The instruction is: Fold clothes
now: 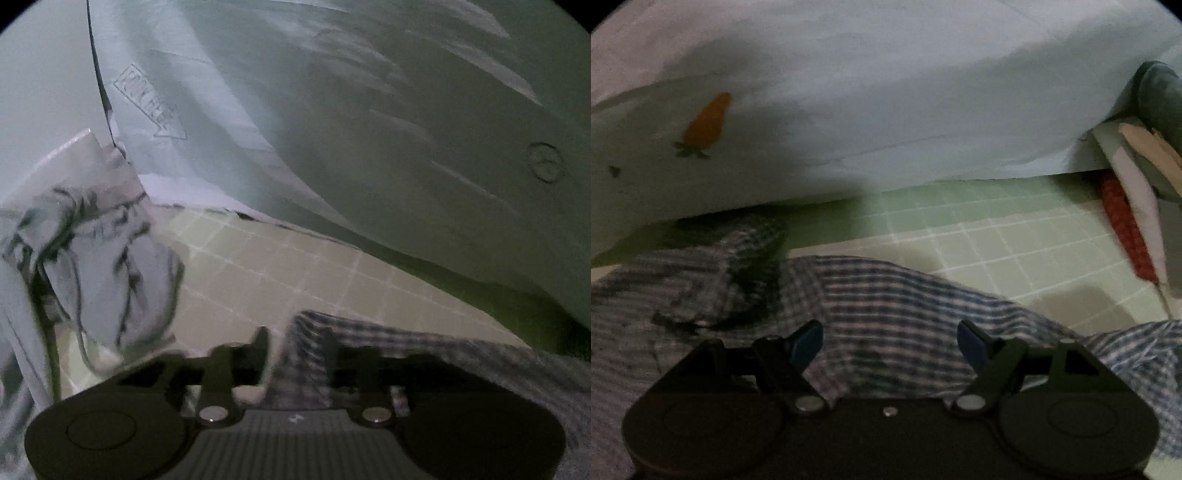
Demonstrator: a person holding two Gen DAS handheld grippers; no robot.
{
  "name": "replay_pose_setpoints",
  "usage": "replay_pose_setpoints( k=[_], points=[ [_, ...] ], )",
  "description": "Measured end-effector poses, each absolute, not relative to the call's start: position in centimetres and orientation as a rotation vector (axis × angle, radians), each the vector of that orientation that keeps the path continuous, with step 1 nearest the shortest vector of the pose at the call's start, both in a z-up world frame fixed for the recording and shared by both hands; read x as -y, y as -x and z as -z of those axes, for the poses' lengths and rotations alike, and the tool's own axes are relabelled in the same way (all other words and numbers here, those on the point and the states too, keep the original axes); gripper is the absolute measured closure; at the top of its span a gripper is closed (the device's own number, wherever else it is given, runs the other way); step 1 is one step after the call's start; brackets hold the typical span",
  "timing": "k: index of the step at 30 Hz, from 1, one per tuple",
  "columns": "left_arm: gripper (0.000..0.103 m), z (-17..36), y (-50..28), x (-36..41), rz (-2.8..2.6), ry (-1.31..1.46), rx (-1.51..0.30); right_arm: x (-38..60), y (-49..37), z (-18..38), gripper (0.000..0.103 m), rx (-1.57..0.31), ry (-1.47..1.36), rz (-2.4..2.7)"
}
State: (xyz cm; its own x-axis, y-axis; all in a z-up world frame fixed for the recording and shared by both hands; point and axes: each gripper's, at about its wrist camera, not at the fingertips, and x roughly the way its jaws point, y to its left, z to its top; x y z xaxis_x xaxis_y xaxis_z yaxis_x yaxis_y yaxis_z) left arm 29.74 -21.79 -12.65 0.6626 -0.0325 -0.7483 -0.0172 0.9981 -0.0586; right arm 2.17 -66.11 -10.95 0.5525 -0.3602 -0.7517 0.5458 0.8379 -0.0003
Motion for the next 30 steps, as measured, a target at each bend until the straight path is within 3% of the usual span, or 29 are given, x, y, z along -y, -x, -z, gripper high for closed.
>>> replay_pose_setpoints(
  k=[1, 3, 10, 13, 16, 17, 18, 19, 26, 27, 28, 30],
  points=[
    [0.034, 12.6, -29.0, 22.1, 0.022, 0.064, -0.848, 66.6, -2.3, 11.0, 0.020, -0.829, -0.232, 0.549],
    [0.026, 12.8, -27.8, 22.7, 0.039, 0.052, -0.855, 68.0, -2.7, 11.5, 0.018, -0.838, -0.209, 0.563],
    [0.024, 14.0, -23.7, 25.2, 0.066, 0.047, -0.925, 72.9, -4.3, 14.4, 0.016, -0.874, -0.224, 0.532],
    [0.024, 13.8, -21.9, 26.0, 0.082, 0.051, -0.949, 74.5, -3.8, 15.2, 0.023, -0.849, -0.326, 0.495],
    [0.024, 13.3, -20.3, 26.5, 0.102, 0.051, -0.959, 74.3, -2.8, 15.2, 0.065, -0.822, -0.295, 0.461],
    [0.024, 13.1, -19.9, 26.6, 0.108, 0.054, -0.960, 74.1, -2.5, 15.2, 0.088, -0.826, -0.268, 0.450],
    [0.024, 13.0, -19.5, 26.6, 0.113, 0.052, -0.961, 74.0, -2.0, 15.2, 0.102, -0.830, -0.250, 0.446],
    [0.024, 12.8, -19.2, 26.6, 0.116, 0.049, -0.961, 73.9, -1.6, 15.1, 0.103, -0.830, -0.240, 0.447],
    [0.018, 13.7, -19.0, 26.5, 0.100, 0.029, -1.010, 75.3, 3.0, 14.9, 0.102, -0.824, -0.317, 0.599],
    [0.018, 13.8, -19.0, 26.5, 0.098, 0.026, -1.018, 75.5, 3.3, 14.8, 0.098, -0.825, -0.333, 0.605],
    [0.018, 13.9, -18.9, 26.4, 0.095, 0.023, -1.025, 75.5, 3.4, 14.6, 0.091, -0.820, -0.340, 0.602],
    [0.016, 14.2, -18.9, 26.4, 0.090, 0.017, -1.040, 75.2, 2.7, 14.1, 0.046, -0.794, -0.331, 0.573]
  ],
)
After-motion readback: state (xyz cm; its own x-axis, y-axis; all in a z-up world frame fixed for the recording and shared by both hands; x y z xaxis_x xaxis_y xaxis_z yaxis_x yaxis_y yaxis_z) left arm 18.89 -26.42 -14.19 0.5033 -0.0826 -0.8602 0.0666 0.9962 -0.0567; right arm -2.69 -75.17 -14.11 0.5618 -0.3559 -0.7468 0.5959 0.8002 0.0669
